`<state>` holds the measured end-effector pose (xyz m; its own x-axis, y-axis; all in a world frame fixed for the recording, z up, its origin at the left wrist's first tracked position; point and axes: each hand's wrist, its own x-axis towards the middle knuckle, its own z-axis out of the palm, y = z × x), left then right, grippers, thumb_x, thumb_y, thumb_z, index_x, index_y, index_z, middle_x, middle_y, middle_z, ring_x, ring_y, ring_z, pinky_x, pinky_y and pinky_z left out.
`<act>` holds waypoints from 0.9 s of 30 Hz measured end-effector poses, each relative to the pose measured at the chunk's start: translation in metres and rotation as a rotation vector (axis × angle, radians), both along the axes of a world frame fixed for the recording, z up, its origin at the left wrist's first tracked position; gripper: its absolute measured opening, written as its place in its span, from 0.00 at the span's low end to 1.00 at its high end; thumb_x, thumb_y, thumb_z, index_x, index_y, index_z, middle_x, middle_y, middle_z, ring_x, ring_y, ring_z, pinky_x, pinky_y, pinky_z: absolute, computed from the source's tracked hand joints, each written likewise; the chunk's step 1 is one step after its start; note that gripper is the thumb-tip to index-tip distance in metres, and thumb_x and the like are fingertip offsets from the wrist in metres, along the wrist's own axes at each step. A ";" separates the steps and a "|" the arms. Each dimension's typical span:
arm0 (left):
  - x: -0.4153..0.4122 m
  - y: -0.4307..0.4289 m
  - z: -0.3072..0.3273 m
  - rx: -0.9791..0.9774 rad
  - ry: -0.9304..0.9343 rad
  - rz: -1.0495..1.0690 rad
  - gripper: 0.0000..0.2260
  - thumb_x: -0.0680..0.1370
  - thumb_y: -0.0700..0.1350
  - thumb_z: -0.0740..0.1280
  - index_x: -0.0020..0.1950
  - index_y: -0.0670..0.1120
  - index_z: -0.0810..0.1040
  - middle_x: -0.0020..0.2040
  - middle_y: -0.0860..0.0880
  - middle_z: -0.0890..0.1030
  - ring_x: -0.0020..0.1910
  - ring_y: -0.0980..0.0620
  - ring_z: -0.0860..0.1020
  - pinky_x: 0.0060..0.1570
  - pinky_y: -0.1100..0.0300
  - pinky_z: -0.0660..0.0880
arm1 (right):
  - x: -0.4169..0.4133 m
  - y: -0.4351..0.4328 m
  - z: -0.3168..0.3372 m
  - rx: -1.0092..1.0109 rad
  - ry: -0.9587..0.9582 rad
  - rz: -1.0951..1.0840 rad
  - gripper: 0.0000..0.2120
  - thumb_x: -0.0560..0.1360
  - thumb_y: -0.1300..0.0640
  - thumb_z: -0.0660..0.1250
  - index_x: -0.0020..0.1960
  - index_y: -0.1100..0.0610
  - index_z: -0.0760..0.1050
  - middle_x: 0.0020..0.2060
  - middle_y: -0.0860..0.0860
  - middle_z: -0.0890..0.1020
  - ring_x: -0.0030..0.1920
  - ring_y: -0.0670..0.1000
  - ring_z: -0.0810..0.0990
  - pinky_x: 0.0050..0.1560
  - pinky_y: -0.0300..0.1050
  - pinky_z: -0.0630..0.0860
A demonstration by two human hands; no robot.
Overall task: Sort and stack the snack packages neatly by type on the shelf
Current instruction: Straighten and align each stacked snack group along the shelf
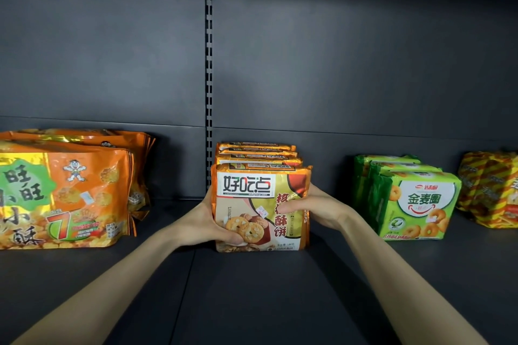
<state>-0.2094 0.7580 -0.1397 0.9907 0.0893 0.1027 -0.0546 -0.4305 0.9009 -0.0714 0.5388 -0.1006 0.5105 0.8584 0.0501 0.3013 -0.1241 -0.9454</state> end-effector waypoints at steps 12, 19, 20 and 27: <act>-0.009 0.004 -0.003 -0.027 -0.037 0.001 0.47 0.62 0.37 0.80 0.71 0.56 0.55 0.59 0.53 0.79 0.59 0.60 0.77 0.51 0.64 0.78 | -0.006 0.005 0.000 0.012 -0.052 -0.027 0.39 0.63 0.57 0.77 0.70 0.50 0.65 0.60 0.49 0.81 0.59 0.50 0.80 0.63 0.53 0.74; -0.011 0.006 -0.005 -0.001 -0.048 0.011 0.44 0.62 0.36 0.79 0.68 0.59 0.59 0.56 0.55 0.81 0.57 0.58 0.79 0.45 0.62 0.79 | -0.010 0.003 0.003 -0.022 -0.109 0.037 0.34 0.67 0.69 0.74 0.67 0.48 0.67 0.57 0.45 0.82 0.58 0.46 0.81 0.52 0.38 0.78; -0.011 0.006 -0.005 -0.003 -0.051 0.015 0.44 0.62 0.37 0.80 0.67 0.61 0.59 0.55 0.56 0.82 0.57 0.58 0.79 0.43 0.63 0.79 | -0.010 0.003 0.003 -0.020 -0.112 0.030 0.33 0.67 0.69 0.74 0.67 0.48 0.68 0.57 0.46 0.82 0.58 0.47 0.81 0.53 0.39 0.78; -0.010 0.005 -0.005 0.037 -0.076 0.075 0.44 0.60 0.39 0.81 0.66 0.60 0.60 0.55 0.57 0.81 0.56 0.64 0.78 0.50 0.67 0.78 | -0.008 0.004 -0.001 0.007 -0.131 -0.054 0.33 0.65 0.63 0.77 0.67 0.50 0.70 0.58 0.48 0.82 0.58 0.49 0.81 0.60 0.52 0.76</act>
<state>-0.2198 0.7630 -0.1448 0.9705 0.1580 0.1821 -0.0885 -0.4693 0.8786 -0.0792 0.5430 -0.1018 0.5445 0.8294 0.1249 0.4155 -0.1374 -0.8992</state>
